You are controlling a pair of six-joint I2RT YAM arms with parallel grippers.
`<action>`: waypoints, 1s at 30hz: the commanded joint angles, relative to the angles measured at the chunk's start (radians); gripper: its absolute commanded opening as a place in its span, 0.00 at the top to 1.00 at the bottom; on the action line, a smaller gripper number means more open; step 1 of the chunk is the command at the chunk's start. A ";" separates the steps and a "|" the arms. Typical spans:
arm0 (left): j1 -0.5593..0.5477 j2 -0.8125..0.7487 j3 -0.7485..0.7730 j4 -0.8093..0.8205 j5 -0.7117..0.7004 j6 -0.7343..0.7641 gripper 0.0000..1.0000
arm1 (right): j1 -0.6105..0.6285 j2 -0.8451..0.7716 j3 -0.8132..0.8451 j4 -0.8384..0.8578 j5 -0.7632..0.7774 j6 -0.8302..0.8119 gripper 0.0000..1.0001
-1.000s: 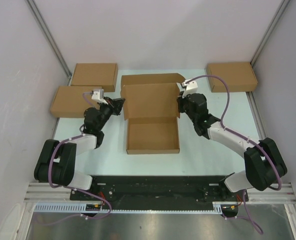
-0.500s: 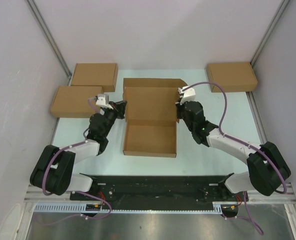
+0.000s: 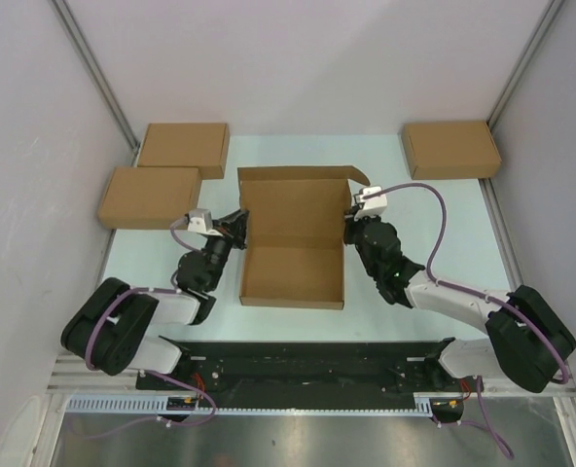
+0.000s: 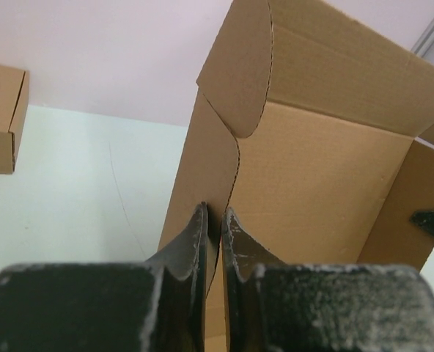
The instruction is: Fold the paper box
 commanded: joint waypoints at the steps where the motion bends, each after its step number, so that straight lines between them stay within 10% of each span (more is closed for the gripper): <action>1: -0.089 0.049 -0.046 0.101 0.074 -0.035 0.92 | 0.087 0.024 -0.020 -0.004 -0.051 0.071 1.00; 25: -0.204 0.098 -0.175 0.120 -0.140 -0.018 0.91 | 0.241 0.083 -0.191 0.077 0.093 0.157 1.00; 30: -0.215 0.059 -0.181 0.079 -0.168 -0.007 0.91 | 0.241 -0.022 -0.191 -0.020 0.097 0.140 0.73</action>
